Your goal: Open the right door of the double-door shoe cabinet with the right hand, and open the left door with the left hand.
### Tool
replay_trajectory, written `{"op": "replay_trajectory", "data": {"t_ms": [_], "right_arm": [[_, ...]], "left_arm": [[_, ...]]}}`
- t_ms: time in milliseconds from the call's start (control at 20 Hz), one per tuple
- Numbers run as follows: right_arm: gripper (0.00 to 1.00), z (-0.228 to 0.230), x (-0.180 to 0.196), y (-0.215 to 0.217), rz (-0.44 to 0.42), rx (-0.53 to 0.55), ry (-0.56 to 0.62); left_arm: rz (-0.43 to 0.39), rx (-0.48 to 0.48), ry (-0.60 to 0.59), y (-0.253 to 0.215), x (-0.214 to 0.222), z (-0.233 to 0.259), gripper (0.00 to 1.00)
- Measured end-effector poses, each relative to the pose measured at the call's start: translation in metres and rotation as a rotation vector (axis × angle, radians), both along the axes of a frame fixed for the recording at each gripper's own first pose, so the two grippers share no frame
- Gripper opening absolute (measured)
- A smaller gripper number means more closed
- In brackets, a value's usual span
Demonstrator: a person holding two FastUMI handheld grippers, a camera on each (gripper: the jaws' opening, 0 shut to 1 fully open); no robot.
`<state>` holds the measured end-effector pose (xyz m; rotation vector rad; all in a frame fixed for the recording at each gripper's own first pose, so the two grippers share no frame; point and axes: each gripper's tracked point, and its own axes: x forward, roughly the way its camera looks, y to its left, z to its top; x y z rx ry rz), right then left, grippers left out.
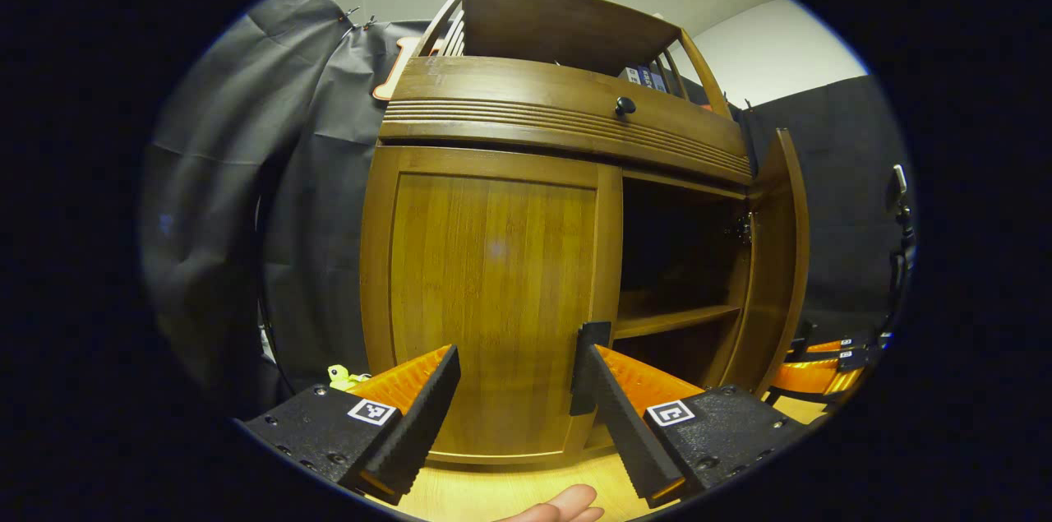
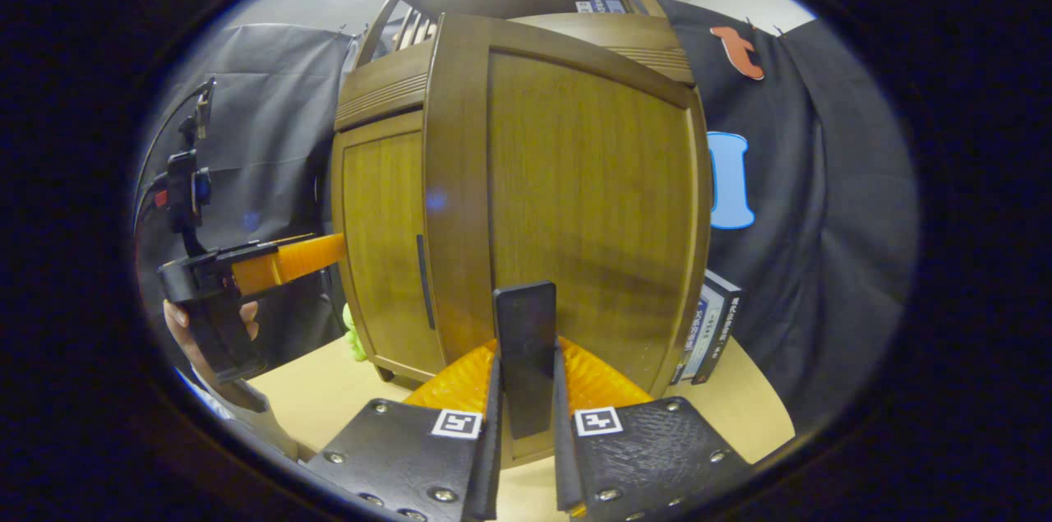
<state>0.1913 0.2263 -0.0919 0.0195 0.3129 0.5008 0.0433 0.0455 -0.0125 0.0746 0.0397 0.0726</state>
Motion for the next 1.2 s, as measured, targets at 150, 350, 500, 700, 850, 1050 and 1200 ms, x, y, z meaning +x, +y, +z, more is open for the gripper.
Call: {"op": "replay_trajectory", "data": {"t_ms": [150,350,500,700,850,1050,1200], "right_arm": [[0.27,0.005,0.001,0.0,-0.02,-0.013,-0.004],[0.27,0.01,-0.002,-0.005,-0.052,-0.044,0.001],[0.27,0.017,-0.003,-0.009,-0.097,-0.061,-0.005],[0.28,0.019,-0.002,-0.016,-0.175,-0.073,-0.01],[0.26,0.026,0.003,-0.024,-0.259,-0.092,-0.042],[0.17,0.03,0.019,-0.076,-0.33,-0.078,-0.021],[0.19,0.027,0.019,-0.094,-0.336,-0.028,0.004]], "left_arm": [[0.001,-0.001,0.008,-0.002,0.002,-0.003,0.91],[0.002,0.011,0.021,-0.007,0.005,-0.009,0.91],[-0.003,0.019,0.028,-0.013,0.008,-0.014,0.91],[-0.025,0.02,0.028,-0.023,0.016,-0.019,0.95],[-0.019,0.016,0.037,-0.024,0.021,-0.025,0.91],[-0.005,0.005,0.041,-0.022,0.028,-0.028,0.91],[-0.005,-0.004,0.041,-0.024,0.032,-0.031,0.91]]}}
